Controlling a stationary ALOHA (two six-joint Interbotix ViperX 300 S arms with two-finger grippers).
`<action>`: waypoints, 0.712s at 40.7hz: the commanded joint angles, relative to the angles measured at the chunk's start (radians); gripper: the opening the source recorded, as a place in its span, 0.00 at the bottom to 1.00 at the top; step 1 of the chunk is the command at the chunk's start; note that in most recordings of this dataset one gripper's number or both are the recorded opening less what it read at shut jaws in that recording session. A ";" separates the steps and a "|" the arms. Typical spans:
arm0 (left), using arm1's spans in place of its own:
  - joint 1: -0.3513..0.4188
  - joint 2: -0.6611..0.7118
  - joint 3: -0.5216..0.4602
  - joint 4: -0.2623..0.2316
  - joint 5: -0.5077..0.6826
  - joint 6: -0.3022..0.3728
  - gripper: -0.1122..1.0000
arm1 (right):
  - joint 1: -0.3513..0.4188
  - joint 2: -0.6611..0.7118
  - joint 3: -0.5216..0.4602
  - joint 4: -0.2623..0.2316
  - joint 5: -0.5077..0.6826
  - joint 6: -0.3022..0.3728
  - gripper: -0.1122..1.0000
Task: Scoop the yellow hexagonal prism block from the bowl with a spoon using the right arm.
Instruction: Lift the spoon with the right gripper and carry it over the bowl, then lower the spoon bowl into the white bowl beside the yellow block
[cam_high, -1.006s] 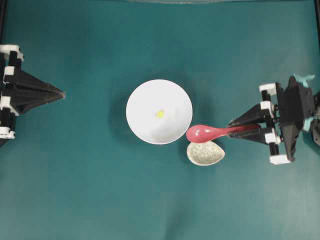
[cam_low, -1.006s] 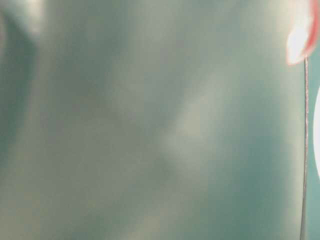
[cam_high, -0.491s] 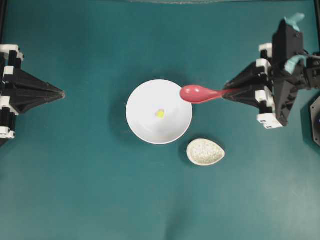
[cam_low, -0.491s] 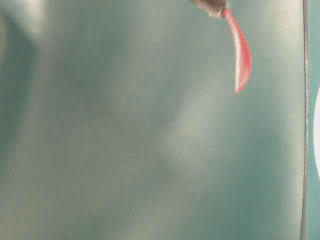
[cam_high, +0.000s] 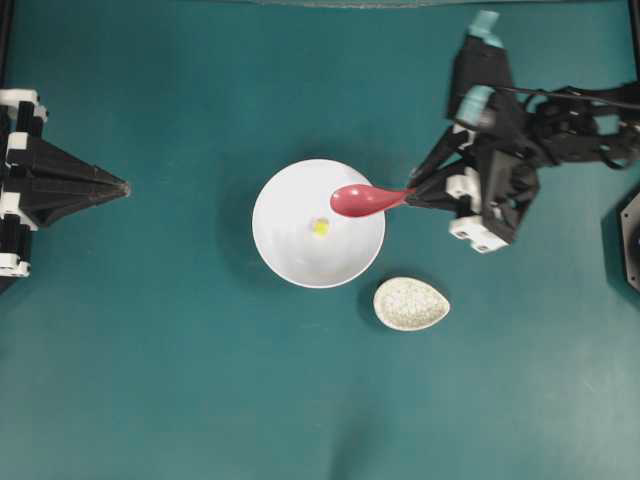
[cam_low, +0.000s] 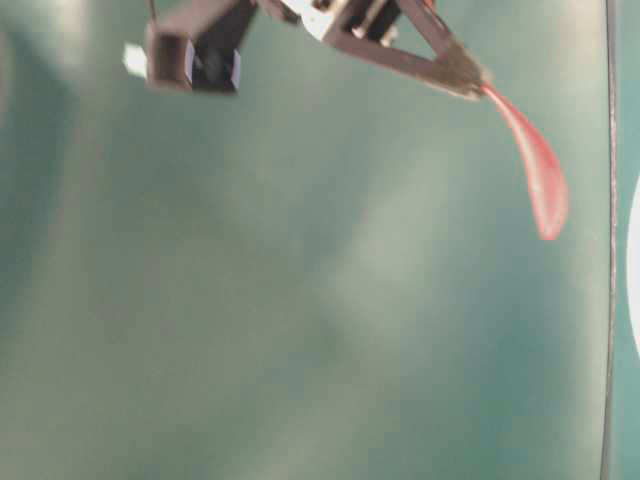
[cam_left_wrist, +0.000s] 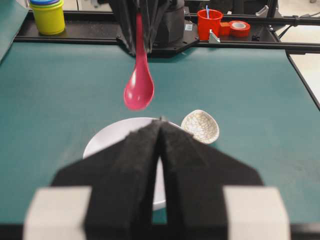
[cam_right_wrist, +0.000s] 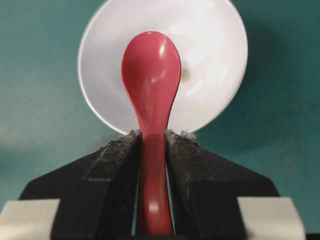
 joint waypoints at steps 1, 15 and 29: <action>0.000 -0.002 -0.021 0.003 -0.008 -0.002 0.09 | -0.005 0.037 -0.069 -0.017 0.051 0.021 0.31; 0.000 -0.005 -0.021 0.003 -0.005 -0.002 0.09 | -0.003 0.179 -0.224 -0.112 0.264 0.103 0.31; -0.002 -0.005 -0.020 0.003 -0.003 -0.003 0.09 | -0.003 0.242 -0.304 -0.210 0.433 0.173 0.31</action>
